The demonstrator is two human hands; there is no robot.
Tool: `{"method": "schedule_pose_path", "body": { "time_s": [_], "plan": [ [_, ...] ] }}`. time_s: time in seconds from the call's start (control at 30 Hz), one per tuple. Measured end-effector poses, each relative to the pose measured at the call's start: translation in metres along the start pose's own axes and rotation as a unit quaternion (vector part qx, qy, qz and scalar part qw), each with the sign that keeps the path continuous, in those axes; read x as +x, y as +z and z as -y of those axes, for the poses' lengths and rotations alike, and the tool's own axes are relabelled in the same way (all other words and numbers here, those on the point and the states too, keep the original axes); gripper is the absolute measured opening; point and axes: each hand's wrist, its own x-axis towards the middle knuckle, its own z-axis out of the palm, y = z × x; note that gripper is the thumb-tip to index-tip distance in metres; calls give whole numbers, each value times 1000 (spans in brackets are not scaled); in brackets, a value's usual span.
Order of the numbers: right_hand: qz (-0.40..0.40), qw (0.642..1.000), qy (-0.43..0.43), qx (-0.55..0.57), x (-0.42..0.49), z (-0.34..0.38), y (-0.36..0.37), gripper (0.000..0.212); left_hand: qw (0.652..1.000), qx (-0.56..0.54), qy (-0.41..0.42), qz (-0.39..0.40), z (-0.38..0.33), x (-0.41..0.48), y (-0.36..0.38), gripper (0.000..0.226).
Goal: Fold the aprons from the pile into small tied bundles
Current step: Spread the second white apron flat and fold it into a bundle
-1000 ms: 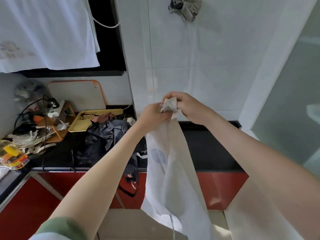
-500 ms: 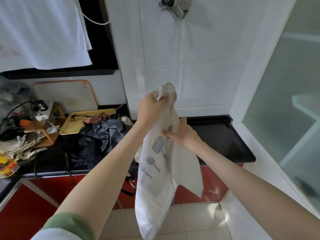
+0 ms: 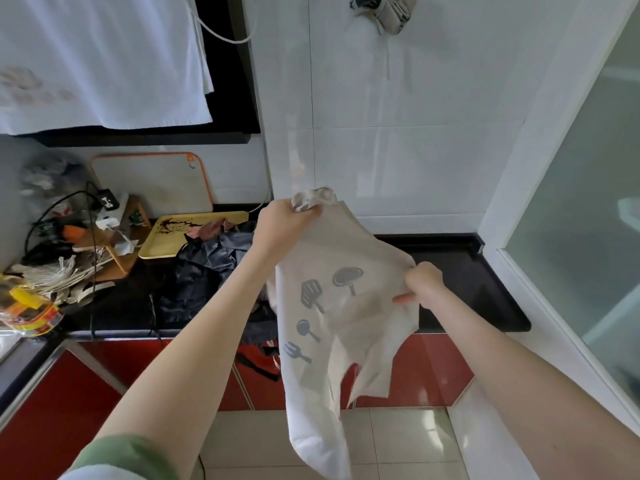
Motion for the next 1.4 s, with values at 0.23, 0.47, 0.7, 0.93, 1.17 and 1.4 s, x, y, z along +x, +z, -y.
{"method": "schedule_pose_path", "body": {
  "time_s": [0.23, 0.47, 0.7, 0.93, 1.17, 1.4],
  "plan": [
    [-105, 991, -56, 69, 27, 9, 0, 35, 988, 75, -33, 131, 46, 12, -12, 19],
    [-166, 959, -226, -53, 63, 32, -12, 13, 980, 196, -31, 30, 84, 32, 13, 31],
    [-138, 910, -344, -187, 165, 57, 0, 31, 968, 243, -54, -23, 112, 81, 48, 28],
    [-36, 778, -482, -402, 262, 82, 23, 49, 929, 324, -178, 14, 158, 140, 57, 54],
    [137, 780, -425, -438, 309, 70, 108, 49, 850, 481, -187, -103, 226, 186, 56, 37],
    [178, 778, -401, -450, 332, 38, 176, 91, 871, 355, 238, 242, 249, 171, 201, 38]
  ]
}}
